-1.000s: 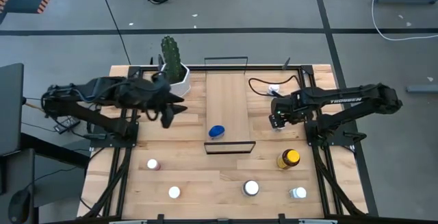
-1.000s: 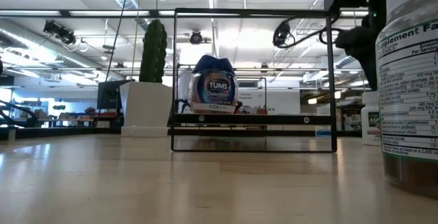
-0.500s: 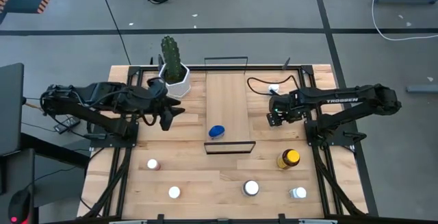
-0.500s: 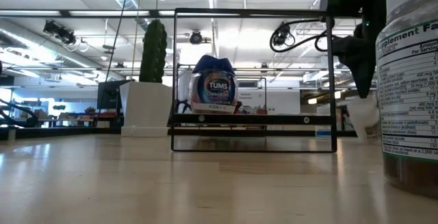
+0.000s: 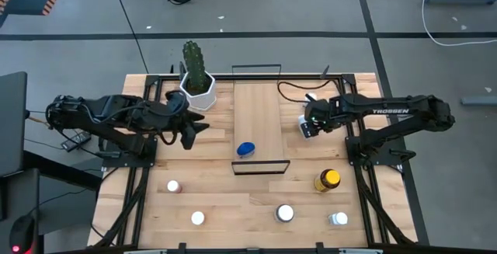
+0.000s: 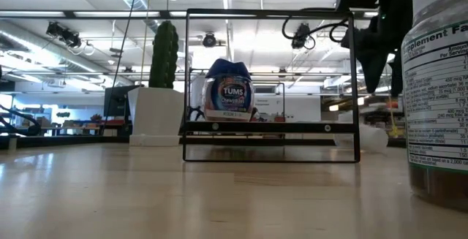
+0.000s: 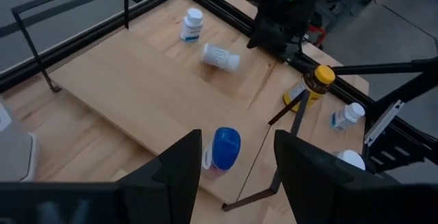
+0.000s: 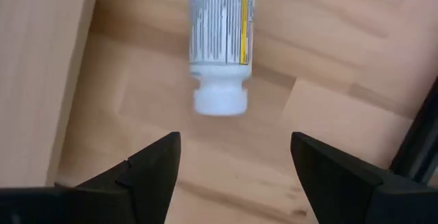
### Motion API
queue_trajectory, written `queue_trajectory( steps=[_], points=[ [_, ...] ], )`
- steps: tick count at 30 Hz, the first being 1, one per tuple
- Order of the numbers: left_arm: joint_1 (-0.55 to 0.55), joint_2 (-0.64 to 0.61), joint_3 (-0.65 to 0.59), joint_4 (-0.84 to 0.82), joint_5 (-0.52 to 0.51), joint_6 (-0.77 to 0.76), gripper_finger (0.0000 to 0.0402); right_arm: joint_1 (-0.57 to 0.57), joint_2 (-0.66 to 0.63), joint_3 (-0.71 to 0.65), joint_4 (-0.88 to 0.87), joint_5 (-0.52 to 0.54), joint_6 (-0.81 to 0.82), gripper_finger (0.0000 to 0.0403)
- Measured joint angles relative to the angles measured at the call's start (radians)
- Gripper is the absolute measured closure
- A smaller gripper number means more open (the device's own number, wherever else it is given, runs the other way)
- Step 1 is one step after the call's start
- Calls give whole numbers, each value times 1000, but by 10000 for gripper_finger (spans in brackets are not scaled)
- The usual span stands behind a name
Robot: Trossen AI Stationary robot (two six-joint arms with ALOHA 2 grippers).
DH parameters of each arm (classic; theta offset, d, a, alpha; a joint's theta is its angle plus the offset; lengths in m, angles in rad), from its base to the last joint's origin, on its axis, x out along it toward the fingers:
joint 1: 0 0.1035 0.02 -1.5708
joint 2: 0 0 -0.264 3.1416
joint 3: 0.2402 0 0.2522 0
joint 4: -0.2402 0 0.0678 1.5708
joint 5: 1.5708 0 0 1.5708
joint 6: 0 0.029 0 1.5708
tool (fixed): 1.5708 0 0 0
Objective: Pick and place medicine bottles onto shelf by color
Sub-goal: Put the top white and blue medicine bottle on the shelf
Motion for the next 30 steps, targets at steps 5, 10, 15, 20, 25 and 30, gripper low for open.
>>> queue_trajectory(
  steps=[5,10,15,20,25,30],
  points=[
    [0,0,0,1,-12,0,212,-66,0,-26,93,2,-27,118],
    [0,0,0,2,-12,-14,212,-117,0,-77,179,6,-78,118],
    [0,0,0,2,-13,-31,212,-125,0,-138,201,36,-136,118],
    [0,0,0,-1,-12,-55,212,-125,0,-205,210,46,-164,118],
    [0,0,0,-2,-12,-67,212,-125,0,-254,234,97,-204,118],
    [0,0,0,-2,-12,-79,212,-125,0,-254,273,124,-289,118]
  ],
)
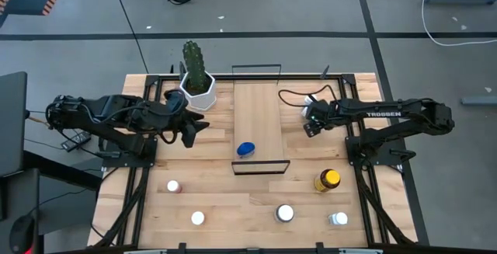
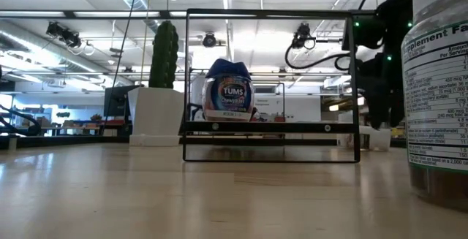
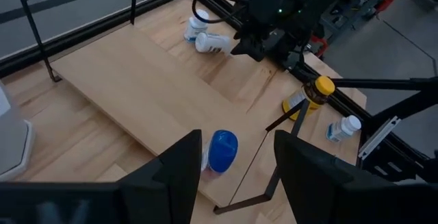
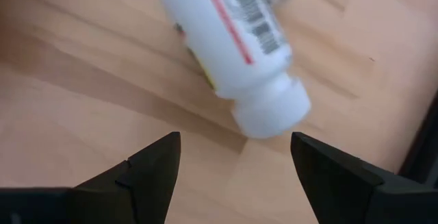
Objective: Pick and place medicine bottles onto shelf by color
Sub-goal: Put the top white and blue medicine bottle on the shelf
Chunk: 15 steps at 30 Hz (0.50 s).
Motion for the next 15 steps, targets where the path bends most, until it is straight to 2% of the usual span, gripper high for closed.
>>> queue_trajectory(
  steps=[4,7,11,15],
  points=[
    [0,0,0,0,0,-2,212,0,0,63,2,-59,-15,118],
    [0,0,0,0,0,-5,212,-22,0,141,-6,-46,5,118],
    [0,0,0,0,-4,-6,212,-141,-1,233,-18,-38,44,118],
    [0,0,0,0,-21,-6,212,-273,23,281,-15,-86,-56,118]
  ],
)
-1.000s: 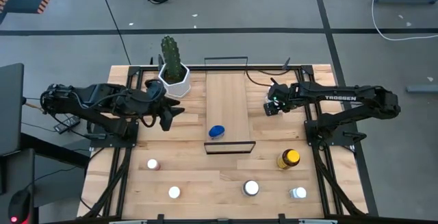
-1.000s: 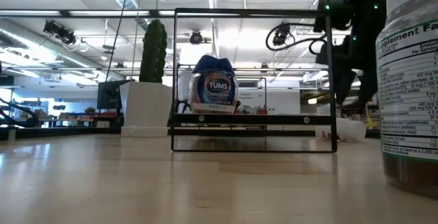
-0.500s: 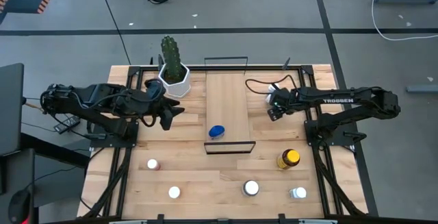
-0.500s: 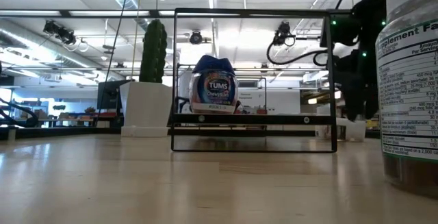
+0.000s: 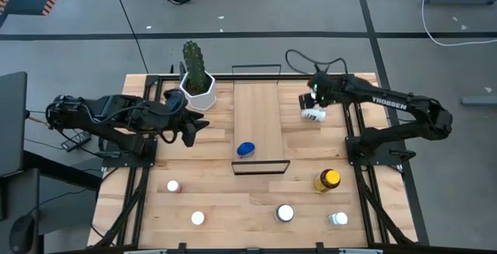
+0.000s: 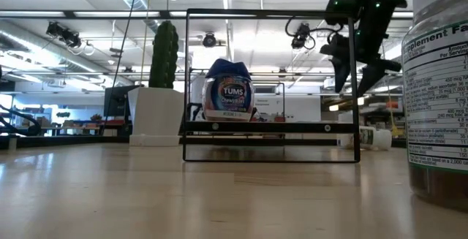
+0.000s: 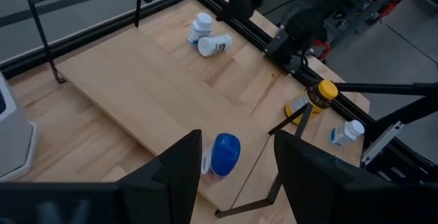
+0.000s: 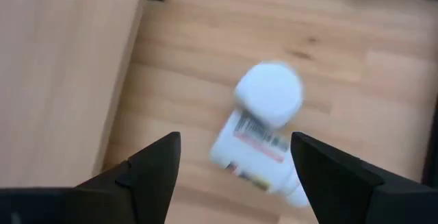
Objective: Pick and place medicine bottles onto shelf by color
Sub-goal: Put the top white and blue medicine bottle on the shelf
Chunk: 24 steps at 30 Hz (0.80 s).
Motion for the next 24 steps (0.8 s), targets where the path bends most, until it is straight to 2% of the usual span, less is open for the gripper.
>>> queue_trajectory(
  steps=[6,10,14,24],
  points=[
    [0,0,0,-5,-1,4,212,-96,136,66,-26,-103,-240,118],
    [0,0,0,-21,-1,-18,212,-113,251,141,-104,-108,-343,118],
    [0,0,0,-23,1,-20,212,-115,324,199,-166,-80,-364,118],
    [0,0,0,-29,2,-21,212,-147,382,216,-157,-82,-368,104]
  ],
)
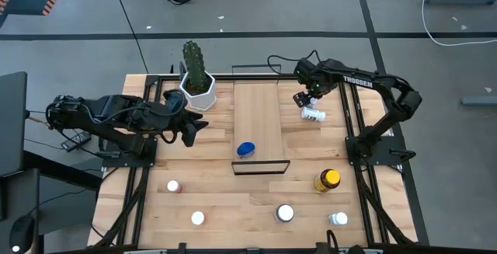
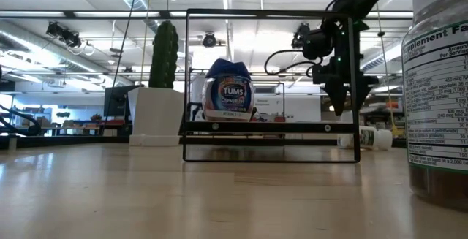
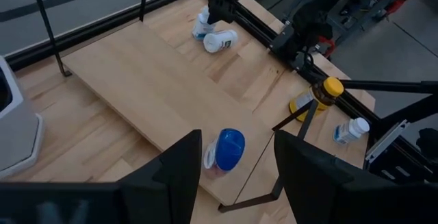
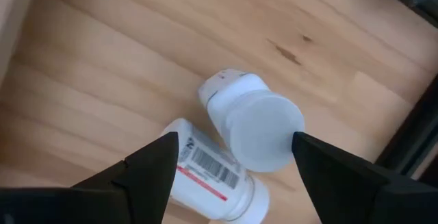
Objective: Pick and place medicine bottles onto shelf by color
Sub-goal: Put the top white and blue medicine bottle on the shelf
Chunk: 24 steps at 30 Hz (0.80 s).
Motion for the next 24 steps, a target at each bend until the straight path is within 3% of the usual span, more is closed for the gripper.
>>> queue_trajectory(
  steps=[11,24],
  points=[
    [-1,0,0,-34,1,2,212,-30,-61,-5,-8,-37,-3,60],
    [-1,0,0,-34,1,-5,212,-37,-11,-6,48,-7,-6,58]
  ],
)
